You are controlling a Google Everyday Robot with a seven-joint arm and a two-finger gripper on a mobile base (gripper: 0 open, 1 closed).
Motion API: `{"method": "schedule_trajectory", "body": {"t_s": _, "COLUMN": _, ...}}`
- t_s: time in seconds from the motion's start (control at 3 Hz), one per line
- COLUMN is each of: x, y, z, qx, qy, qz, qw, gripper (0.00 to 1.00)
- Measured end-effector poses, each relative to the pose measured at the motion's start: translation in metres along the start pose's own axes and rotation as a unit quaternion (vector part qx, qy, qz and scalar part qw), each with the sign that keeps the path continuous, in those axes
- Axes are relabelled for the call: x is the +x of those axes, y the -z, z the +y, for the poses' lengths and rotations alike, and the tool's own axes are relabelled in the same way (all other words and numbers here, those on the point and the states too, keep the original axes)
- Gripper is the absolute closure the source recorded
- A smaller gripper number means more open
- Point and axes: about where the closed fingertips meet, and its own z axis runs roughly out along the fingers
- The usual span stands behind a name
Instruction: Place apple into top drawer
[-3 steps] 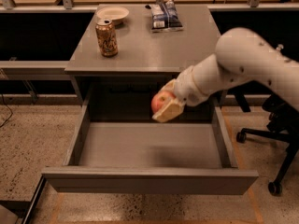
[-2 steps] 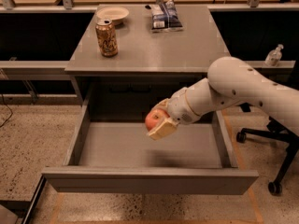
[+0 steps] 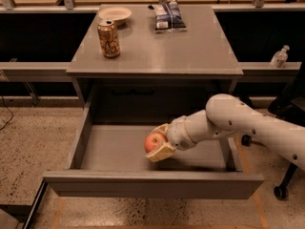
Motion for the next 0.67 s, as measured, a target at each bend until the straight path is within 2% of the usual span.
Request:
{"method": "schedule_trajectory", "body": {"t_s": 0.33, "x": 0.0122, "y": -0.0099, "z": -0.0056, "qx": 0.006, "qy": -0.01, "qz": -0.011, "qw": 0.9999, "gripper": 0.35}}
{"method": "schedule_trajectory", "body": {"t_s": 0.67, "x": 0.0082, "y": -0.0073, "z": -0.0078, "qx": 0.01, "qy": -0.008, "qz": -0.027, "qw": 0.9996, "gripper": 0.04}}
